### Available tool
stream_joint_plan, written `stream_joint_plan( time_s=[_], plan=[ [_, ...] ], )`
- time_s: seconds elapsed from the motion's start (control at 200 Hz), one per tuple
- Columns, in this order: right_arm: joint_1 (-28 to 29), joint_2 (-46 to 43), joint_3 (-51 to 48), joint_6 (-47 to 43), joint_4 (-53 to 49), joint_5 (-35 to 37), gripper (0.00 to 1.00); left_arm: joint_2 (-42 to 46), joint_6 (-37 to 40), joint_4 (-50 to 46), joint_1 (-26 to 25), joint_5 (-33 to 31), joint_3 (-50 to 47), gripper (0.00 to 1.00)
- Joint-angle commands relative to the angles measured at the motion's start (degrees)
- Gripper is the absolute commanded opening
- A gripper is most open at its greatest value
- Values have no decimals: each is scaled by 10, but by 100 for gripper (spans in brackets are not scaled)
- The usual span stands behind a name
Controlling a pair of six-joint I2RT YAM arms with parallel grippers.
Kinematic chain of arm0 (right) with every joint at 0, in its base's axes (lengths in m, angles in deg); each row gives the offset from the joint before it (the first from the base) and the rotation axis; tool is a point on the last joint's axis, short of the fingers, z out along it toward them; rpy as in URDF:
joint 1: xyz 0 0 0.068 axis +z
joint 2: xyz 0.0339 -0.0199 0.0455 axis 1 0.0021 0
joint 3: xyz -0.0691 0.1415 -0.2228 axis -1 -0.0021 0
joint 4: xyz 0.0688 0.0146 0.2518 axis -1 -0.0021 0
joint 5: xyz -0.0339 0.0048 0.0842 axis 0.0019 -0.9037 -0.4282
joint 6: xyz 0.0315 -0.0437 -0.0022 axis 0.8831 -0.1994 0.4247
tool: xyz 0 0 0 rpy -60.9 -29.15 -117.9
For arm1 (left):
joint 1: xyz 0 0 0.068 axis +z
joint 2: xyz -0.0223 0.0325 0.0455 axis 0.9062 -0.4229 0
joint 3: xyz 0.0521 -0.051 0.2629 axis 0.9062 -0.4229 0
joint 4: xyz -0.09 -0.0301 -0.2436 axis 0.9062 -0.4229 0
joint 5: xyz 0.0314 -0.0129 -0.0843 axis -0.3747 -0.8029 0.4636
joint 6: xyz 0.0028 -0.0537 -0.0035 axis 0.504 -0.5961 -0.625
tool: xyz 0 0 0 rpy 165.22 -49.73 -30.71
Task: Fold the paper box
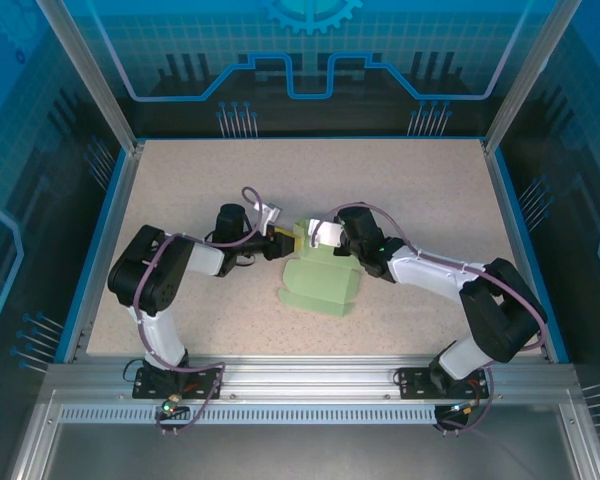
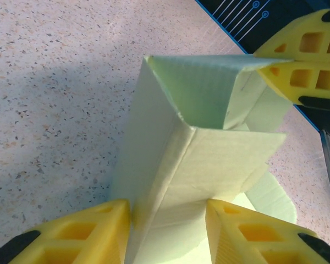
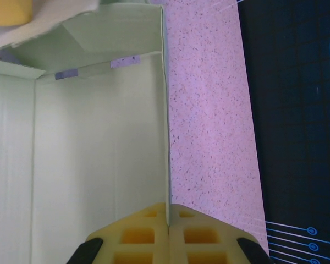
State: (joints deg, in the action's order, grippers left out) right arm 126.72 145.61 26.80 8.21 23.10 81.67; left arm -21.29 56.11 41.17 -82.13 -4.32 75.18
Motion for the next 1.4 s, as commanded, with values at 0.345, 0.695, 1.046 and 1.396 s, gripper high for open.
stream_joint_plan(
  time_s=[0.345, 0.695, 1.046, 1.396],
  plan=[
    [20, -3, -24, -14, 38, 35, 0, -23, 60, 24, -18, -16, 1, 42],
    [23, -2, -17, -9, 31, 39, 0, -27, 60, 36, -22, -13, -1, 47],
    [22, 1, -4, 8, 20, 34, 0, -31, 56, 53, -33, -11, -2, 40],
    [23, 3, 4, 25, 11, 29, 0, -26, 56, 60, -50, -76, -10, 44]
  ],
)
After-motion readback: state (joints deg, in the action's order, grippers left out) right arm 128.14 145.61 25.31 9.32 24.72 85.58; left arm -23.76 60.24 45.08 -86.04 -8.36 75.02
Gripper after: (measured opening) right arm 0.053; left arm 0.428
